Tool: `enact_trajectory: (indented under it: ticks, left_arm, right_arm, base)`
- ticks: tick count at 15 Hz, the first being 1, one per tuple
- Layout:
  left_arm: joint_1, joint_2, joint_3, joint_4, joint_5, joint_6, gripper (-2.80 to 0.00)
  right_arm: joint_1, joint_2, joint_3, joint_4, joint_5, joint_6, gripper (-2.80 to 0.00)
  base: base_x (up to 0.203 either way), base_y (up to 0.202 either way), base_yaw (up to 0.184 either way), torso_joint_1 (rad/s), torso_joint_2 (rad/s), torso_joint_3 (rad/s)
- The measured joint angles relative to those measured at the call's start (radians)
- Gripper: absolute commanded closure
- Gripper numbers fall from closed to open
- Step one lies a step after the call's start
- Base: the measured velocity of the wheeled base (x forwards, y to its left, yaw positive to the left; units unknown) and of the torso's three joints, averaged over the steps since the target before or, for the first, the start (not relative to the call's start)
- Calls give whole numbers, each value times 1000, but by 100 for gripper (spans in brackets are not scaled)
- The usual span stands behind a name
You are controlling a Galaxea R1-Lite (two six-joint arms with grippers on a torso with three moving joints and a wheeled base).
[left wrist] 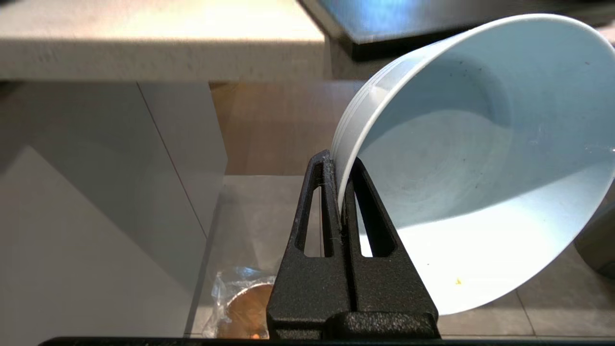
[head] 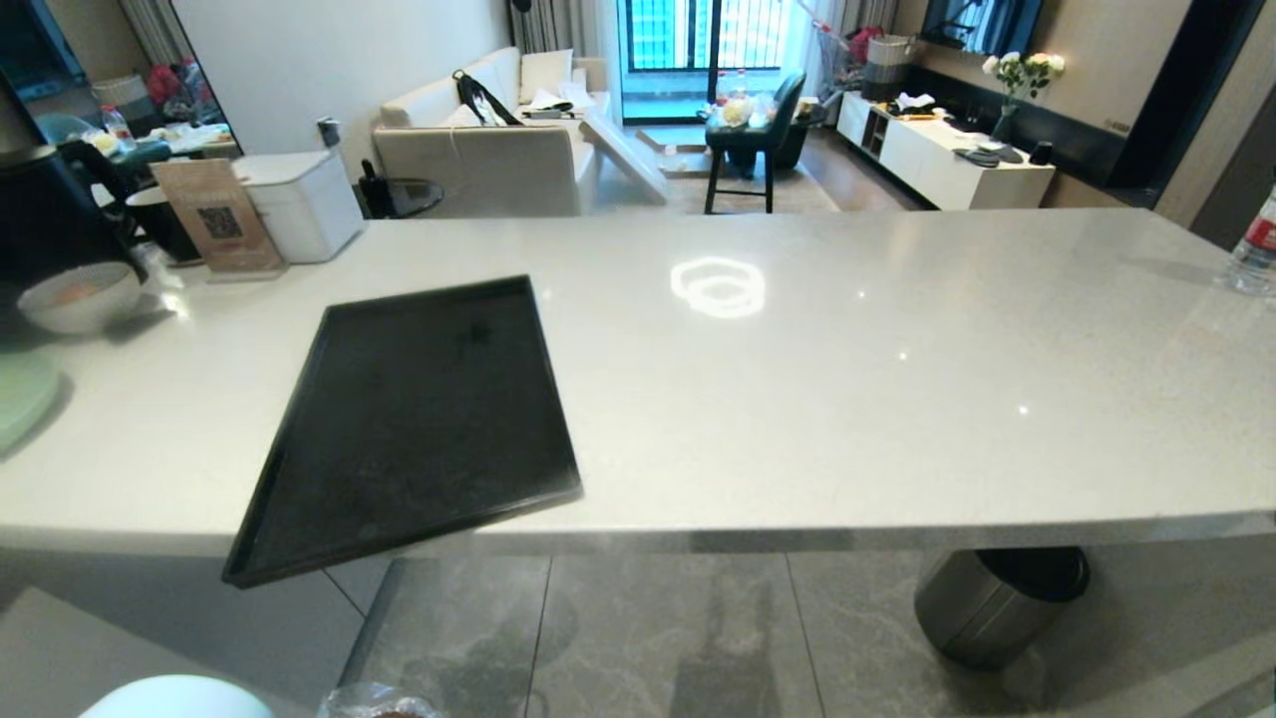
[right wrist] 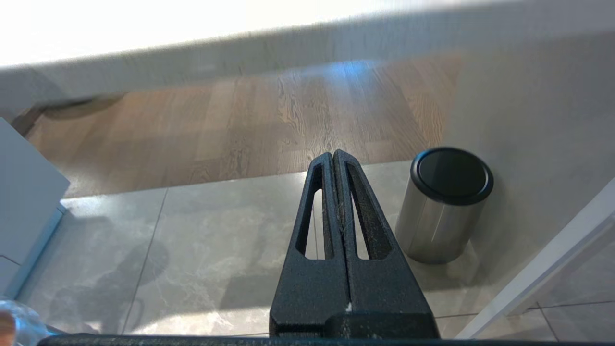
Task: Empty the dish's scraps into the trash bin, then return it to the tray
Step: Put the bowl back to the table
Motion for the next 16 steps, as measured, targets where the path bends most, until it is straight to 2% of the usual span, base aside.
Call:
enact_trajectory:
  ticks: [11,16]
  left_arm:
    - [0,0,0,1,0,0,0]
    - [0,0,0,0,0,0,0]
  right_arm:
    - [0,0,0,-1,0,1,0]
    - [0,0,0,-1,0,1,0]
  base:
    - [0,0,0,203,-571,-368]
    - [0,0,0,170,-408,-245]
